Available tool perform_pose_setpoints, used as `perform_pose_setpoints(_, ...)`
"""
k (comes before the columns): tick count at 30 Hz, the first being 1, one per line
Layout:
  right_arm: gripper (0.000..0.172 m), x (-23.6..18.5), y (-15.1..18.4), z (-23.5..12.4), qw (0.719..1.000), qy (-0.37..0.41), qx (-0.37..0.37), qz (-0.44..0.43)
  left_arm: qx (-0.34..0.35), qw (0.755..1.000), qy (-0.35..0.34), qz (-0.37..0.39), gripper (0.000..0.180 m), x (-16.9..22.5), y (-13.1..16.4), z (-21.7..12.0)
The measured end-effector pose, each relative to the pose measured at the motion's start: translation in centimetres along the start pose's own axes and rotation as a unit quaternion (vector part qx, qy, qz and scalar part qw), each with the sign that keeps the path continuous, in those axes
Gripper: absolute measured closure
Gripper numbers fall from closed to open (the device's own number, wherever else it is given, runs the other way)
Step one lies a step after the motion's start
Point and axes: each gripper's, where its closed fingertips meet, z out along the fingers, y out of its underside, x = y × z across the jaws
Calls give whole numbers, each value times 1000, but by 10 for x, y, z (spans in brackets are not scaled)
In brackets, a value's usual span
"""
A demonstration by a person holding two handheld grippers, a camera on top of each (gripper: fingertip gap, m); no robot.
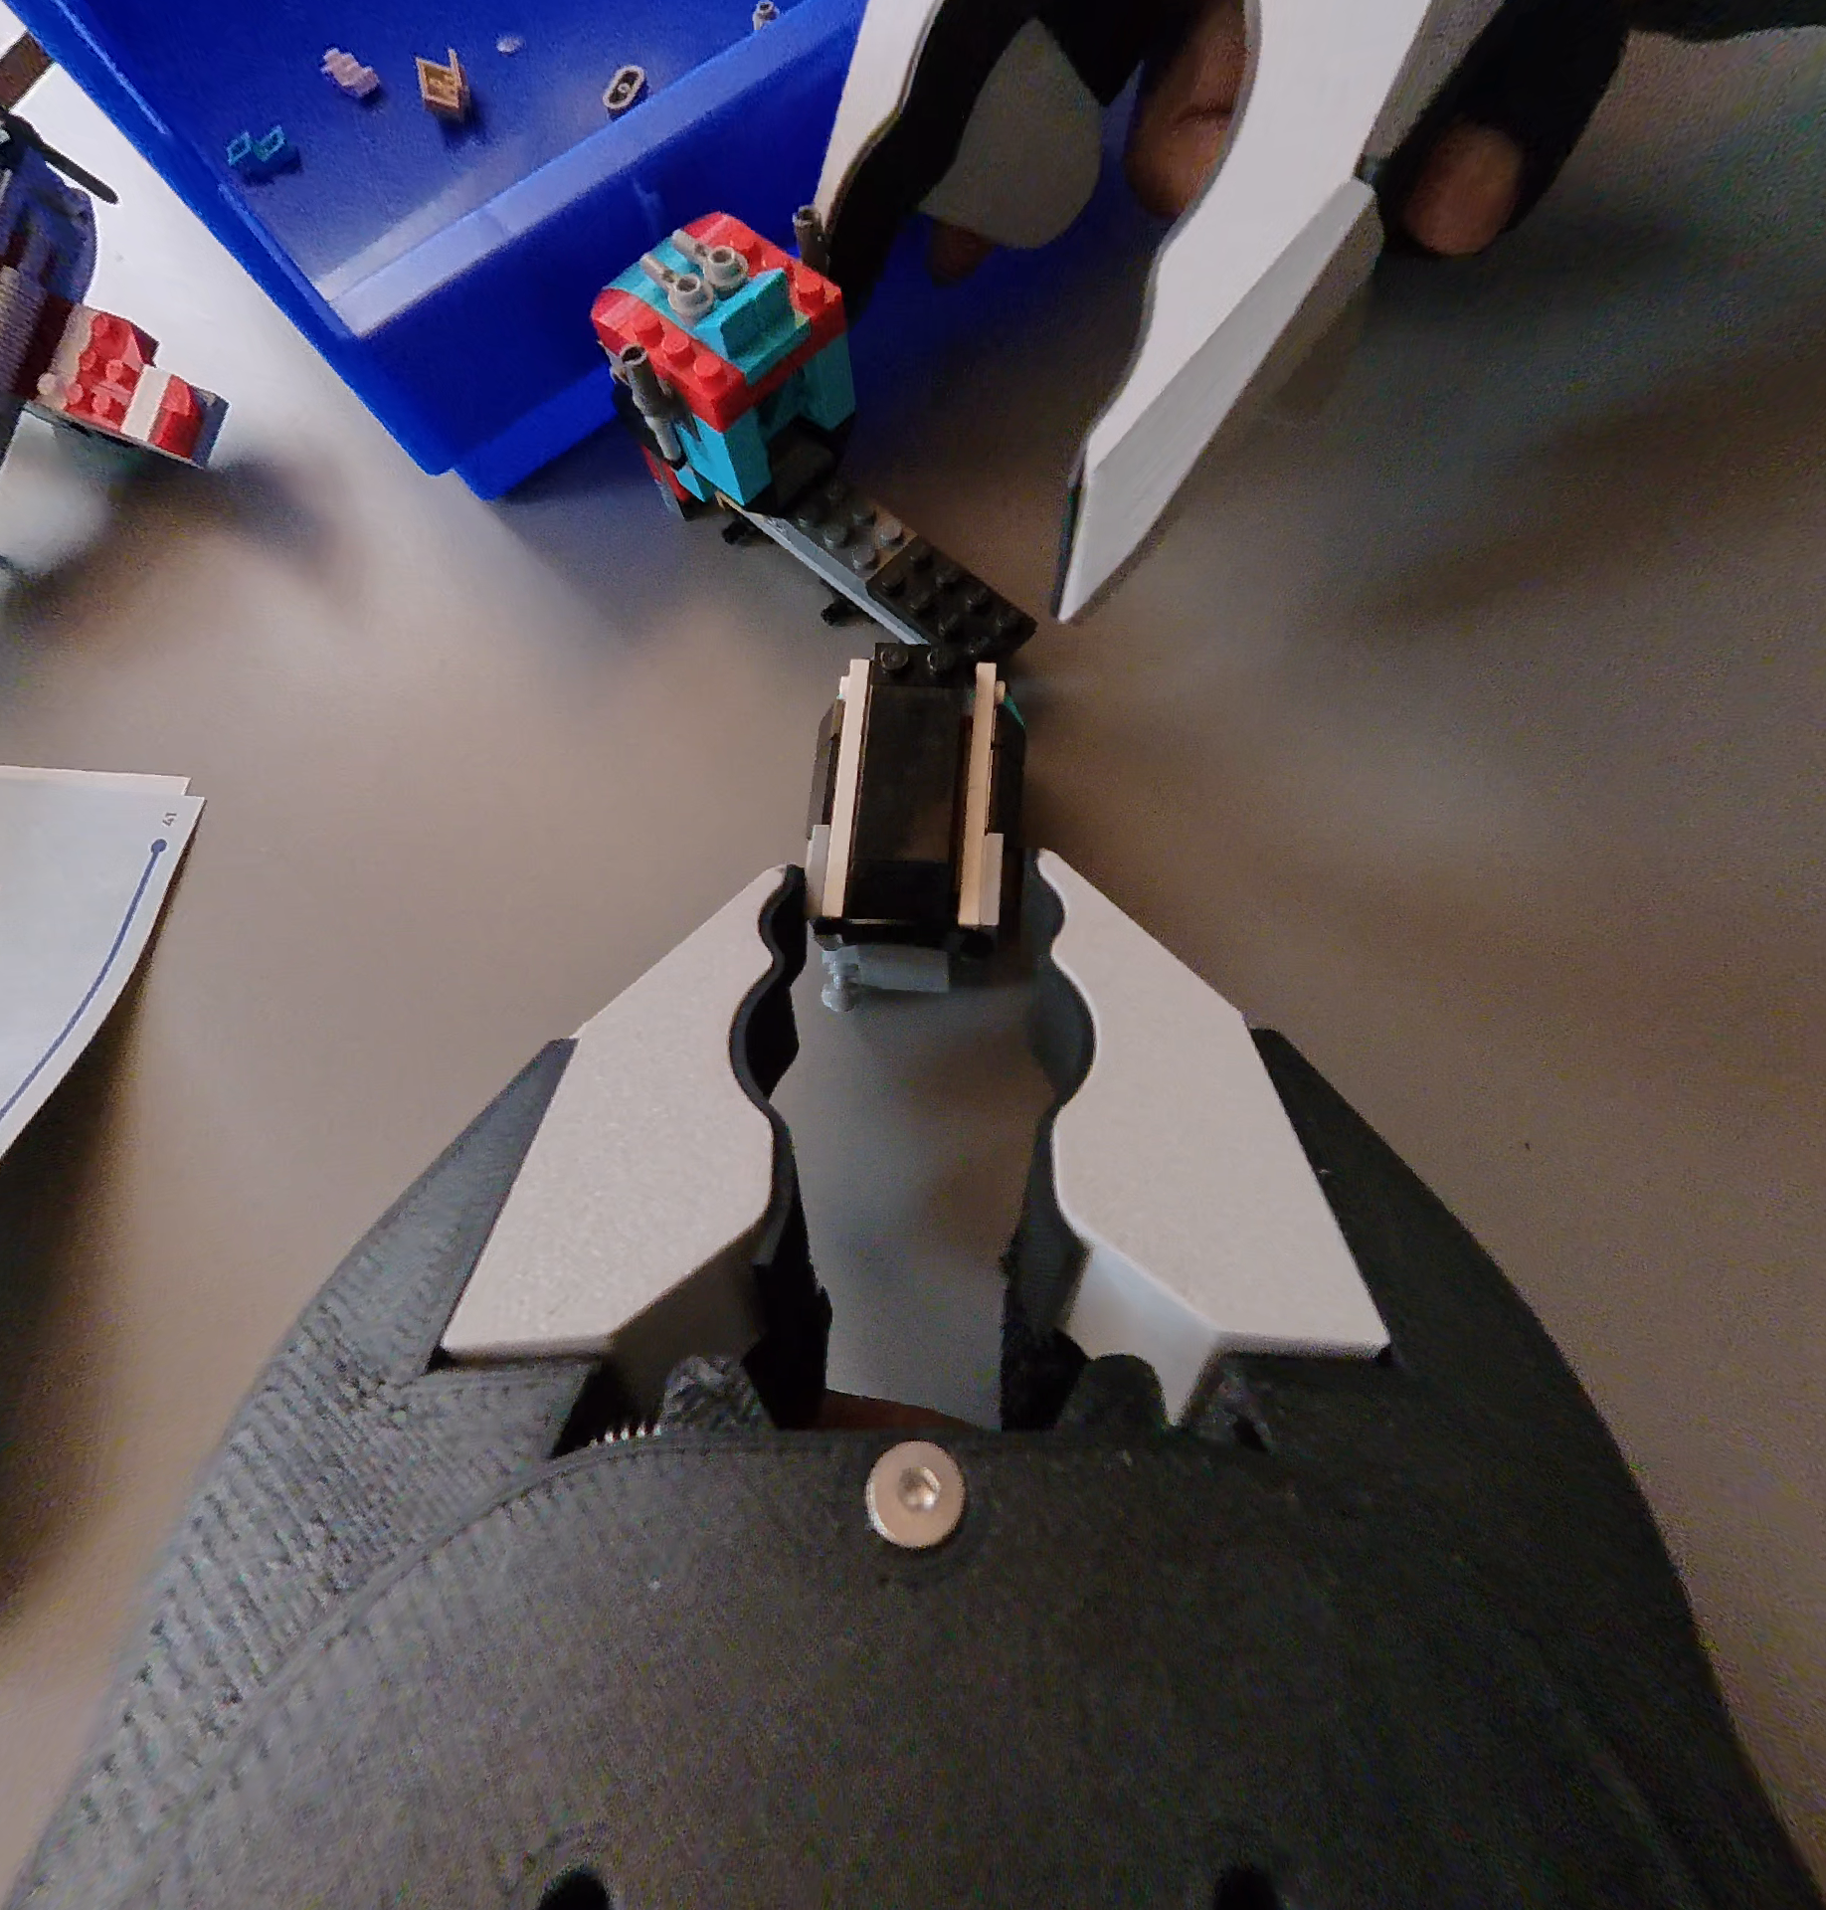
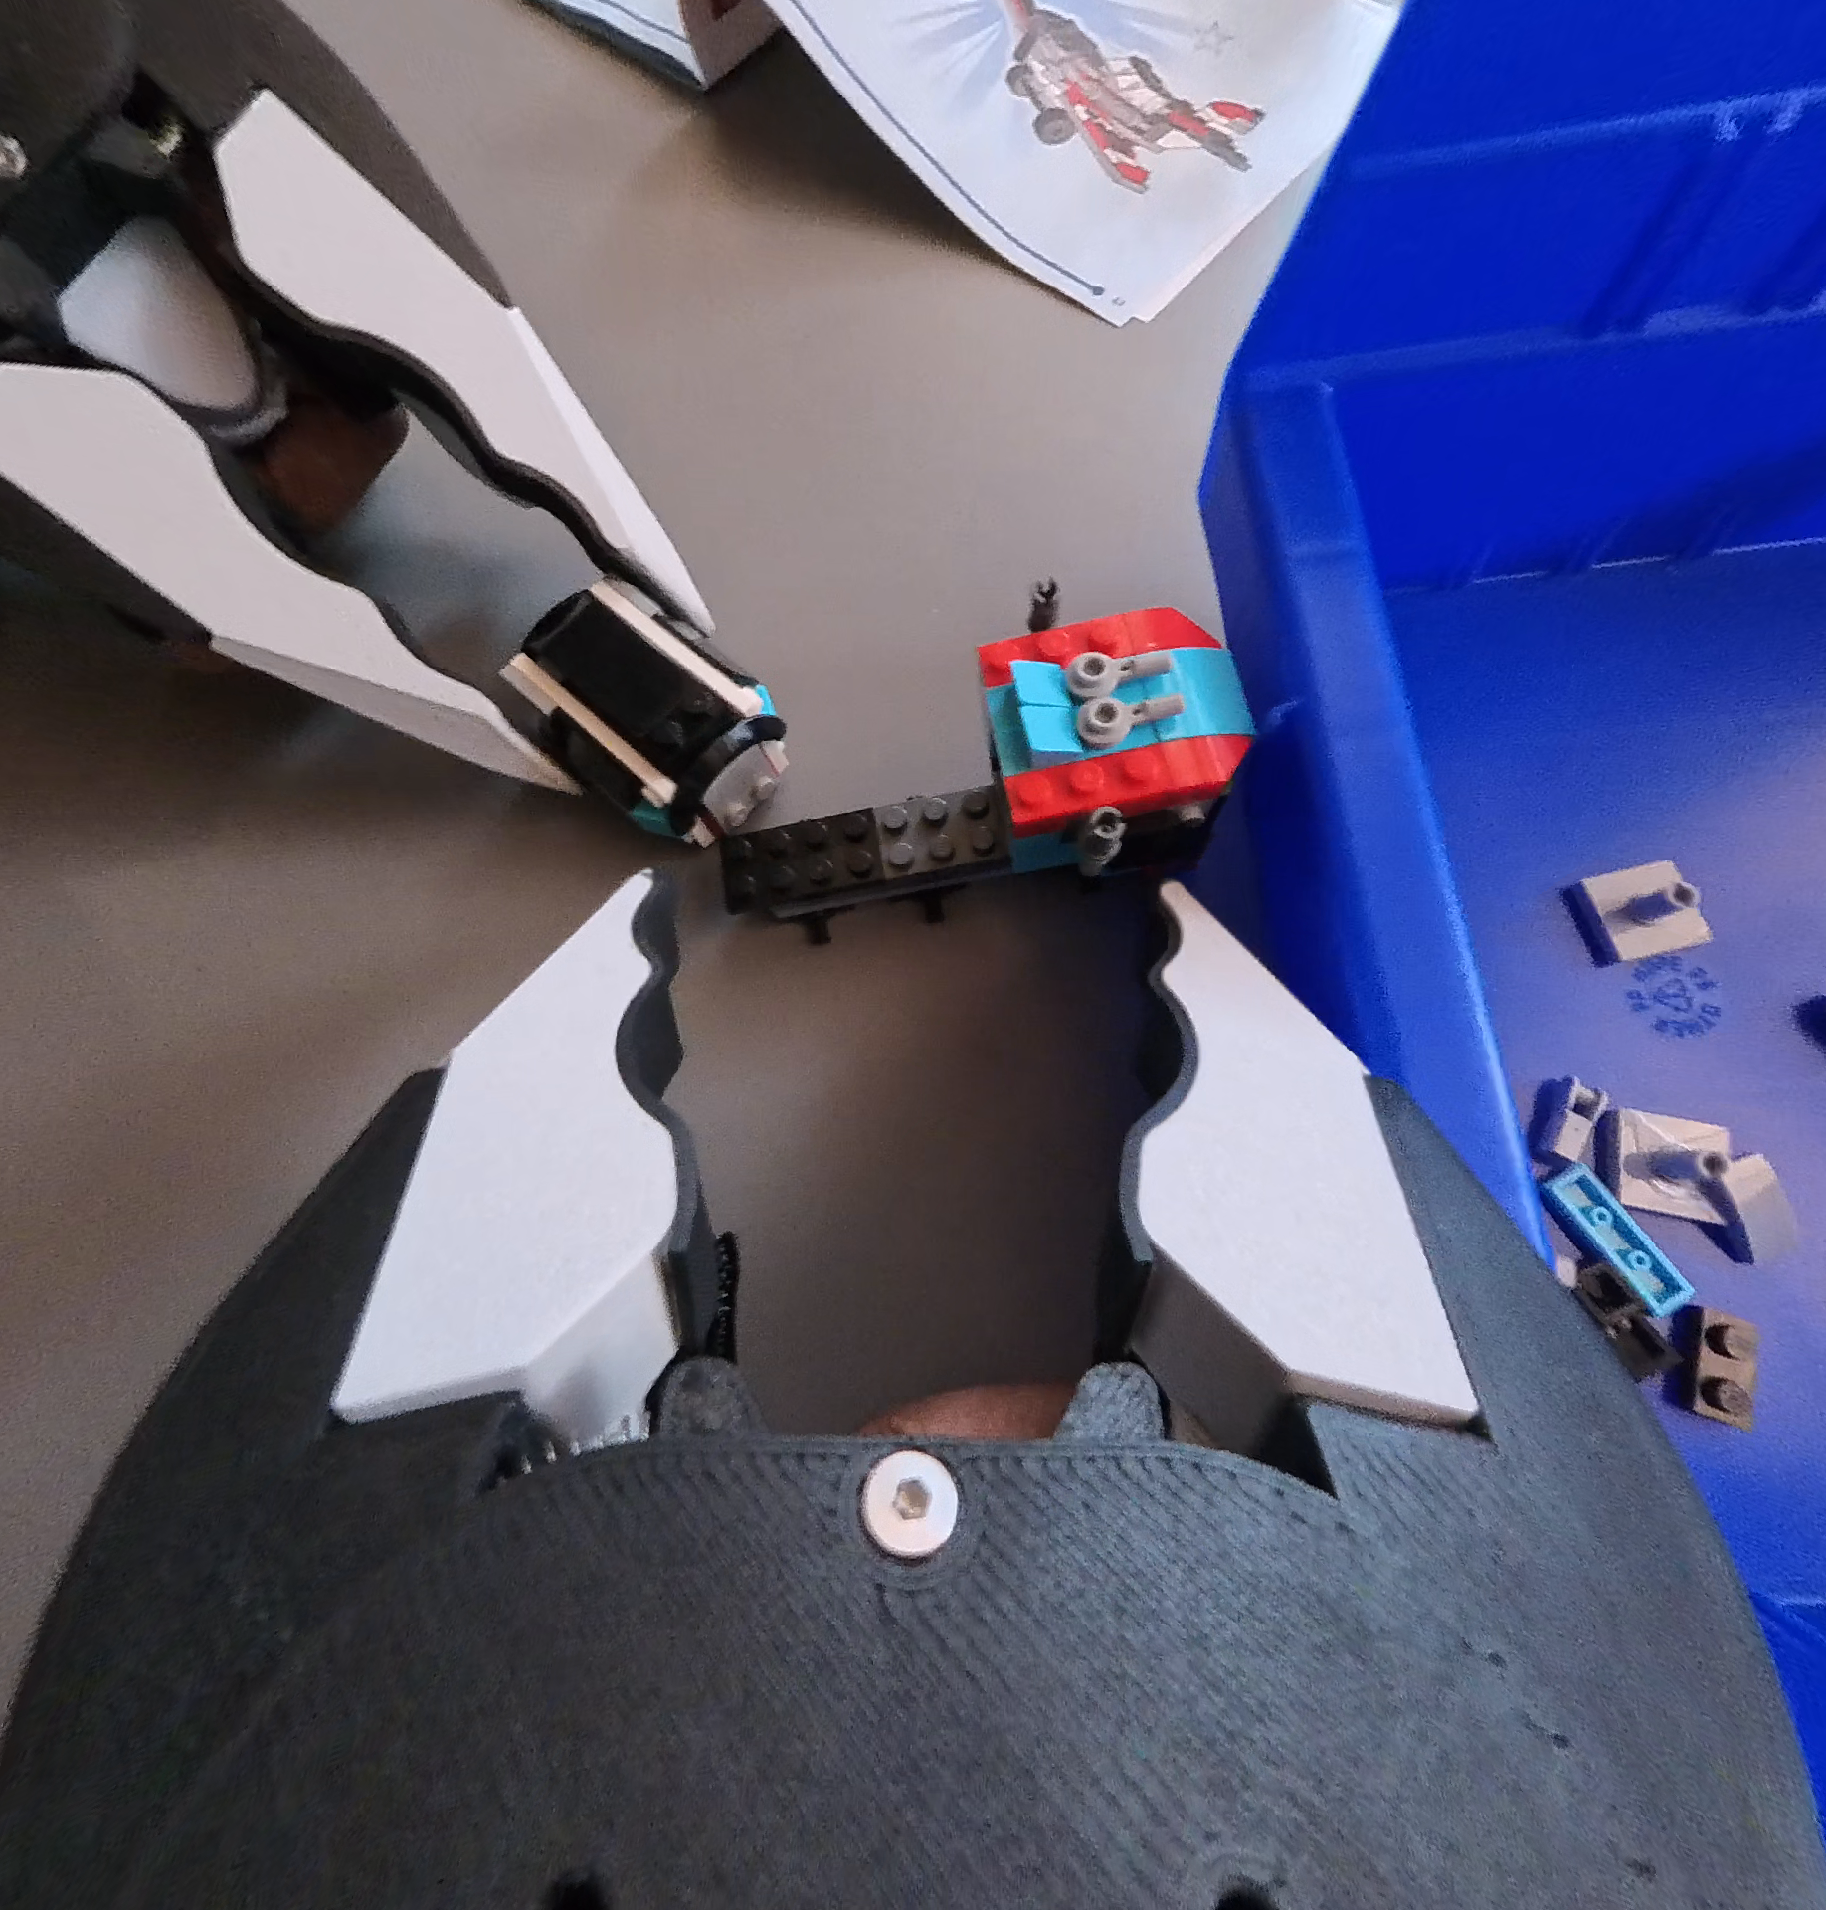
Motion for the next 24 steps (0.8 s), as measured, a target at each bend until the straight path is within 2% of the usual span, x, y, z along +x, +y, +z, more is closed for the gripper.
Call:
perform_pose_setpoints(9, 88, -23, 6, -3, 998, -29, -4, -62, -1, 1000, 7, -9, 138, 0, 4, -5)
perform_pose_setpoints(17, 89, -16, 5, -1, 999, -22, -8, -28, -7, 999, -4, -49, 138, -11, 12, -13)
perform_pose_setpoints(20, 100, -30, 4, 3, 999, -48, -13, -8, -11, 997, -11, -70, 138, -15, 14, -16)
perform_pose_setpoints(24, 104, -47, 4, 10, 997, -69, -23, 7, -8, 995, -15, -98, 138, -19, 14, -19)
